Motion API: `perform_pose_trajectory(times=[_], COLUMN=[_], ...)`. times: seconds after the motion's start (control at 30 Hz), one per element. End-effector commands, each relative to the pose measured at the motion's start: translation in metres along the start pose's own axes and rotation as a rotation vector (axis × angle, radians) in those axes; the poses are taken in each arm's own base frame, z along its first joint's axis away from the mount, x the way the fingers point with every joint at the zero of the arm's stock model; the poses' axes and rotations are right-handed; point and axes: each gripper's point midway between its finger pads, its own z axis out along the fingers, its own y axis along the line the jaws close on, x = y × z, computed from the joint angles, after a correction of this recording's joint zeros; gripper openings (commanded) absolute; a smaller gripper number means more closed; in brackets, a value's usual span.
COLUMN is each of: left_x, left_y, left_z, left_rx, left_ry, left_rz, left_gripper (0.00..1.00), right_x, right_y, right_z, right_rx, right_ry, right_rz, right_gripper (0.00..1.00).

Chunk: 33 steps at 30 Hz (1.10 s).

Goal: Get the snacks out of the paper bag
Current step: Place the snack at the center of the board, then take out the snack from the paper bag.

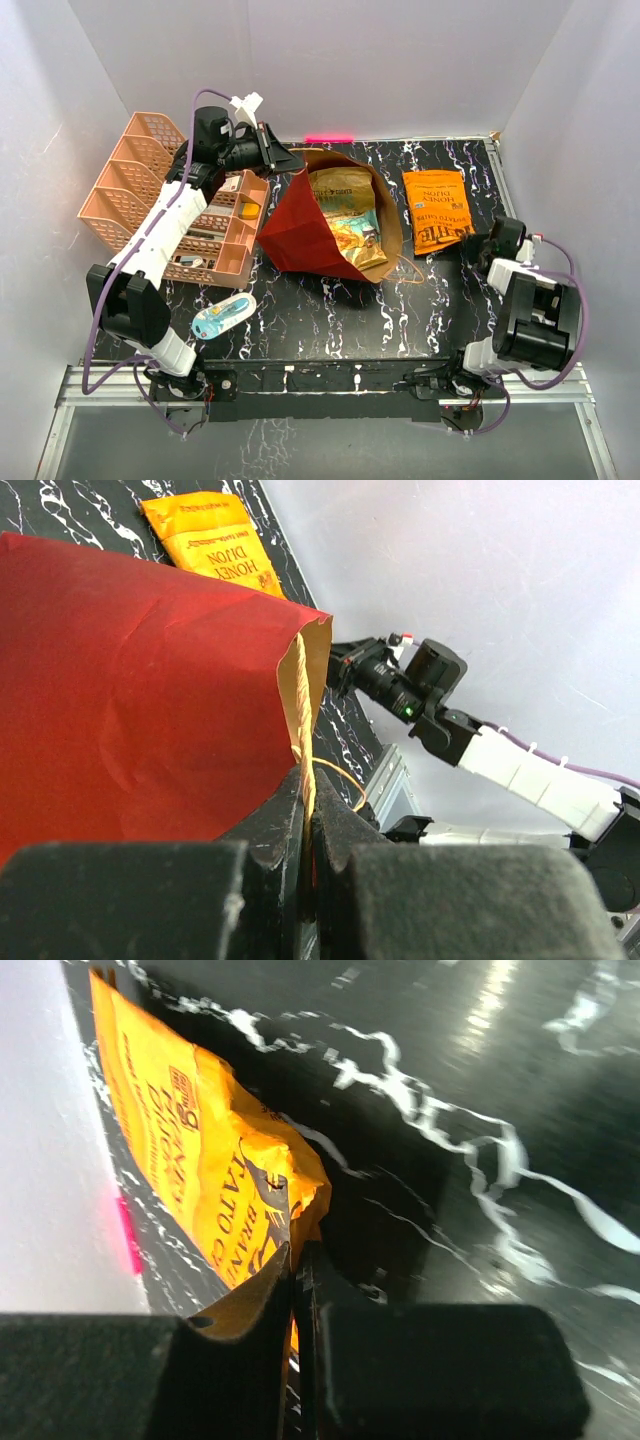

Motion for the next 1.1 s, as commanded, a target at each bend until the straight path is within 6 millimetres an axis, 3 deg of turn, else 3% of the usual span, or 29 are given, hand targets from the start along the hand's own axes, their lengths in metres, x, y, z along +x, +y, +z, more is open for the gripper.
perform_pose_trajectory(times=[0.0, 0.17, 0.3, 0.37, 0.5, 0.57, 0.7, 0.87, 1.07], left_x=[-0.002, 0.008, 0.019, 0.024, 0.027, 0.024, 0.019, 0.017, 0.012], left_y=[-0.018, -0.016, -0.016, -0.016, -0.018, -0.023, -0.034, -0.032, -0.027], left_z=[-0.014, -0.018, -0.022, -0.024, -0.029, -0.031, -0.032, -0.029, -0.026], left_rx=[0.048, 0.052, 0.051, 0.039, 0.024, 0.026, 0.044, 0.038, 0.01], left_ry=[-0.016, -0.01, 0.005, 0.008, 0.01, 0.005, -0.002, -0.002, -0.007], left_rz=[0.023, 0.033, 0.068, 0.093, 0.13, 0.147, 0.167, 0.161, 0.159], left_gripper=[0.0, 0.0, 0.0, 0.0, 0.0, 0.0, 0.0, 0.0, 0.0], right_x=[-0.013, -0.013, -0.028, -0.036, -0.044, -0.045, -0.036, 0.021, 0.114], right_y=[0.015, -0.014, -0.018, -0.026, -0.044, -0.037, 0.02, 0.082, 0.112], right_z=[-0.023, -0.035, -0.046, -0.049, -0.058, -0.069, -0.102, -0.16, -0.22], right_rx=[-0.123, -0.073, -0.052, -0.002, 0.086, 0.077, -0.133, -0.551, -0.833], right_ry=[-0.058, -0.069, -0.117, -0.132, -0.098, -0.078, -0.016, 0.135, 0.325], right_rz=[-0.076, -0.123, -0.215, -0.255, -0.344, -0.432, -0.614, -0.769, -0.909], right_gripper=[0.08, 0.18, 0.27, 0.37, 0.46, 0.5, 0.61, 0.71, 0.75])
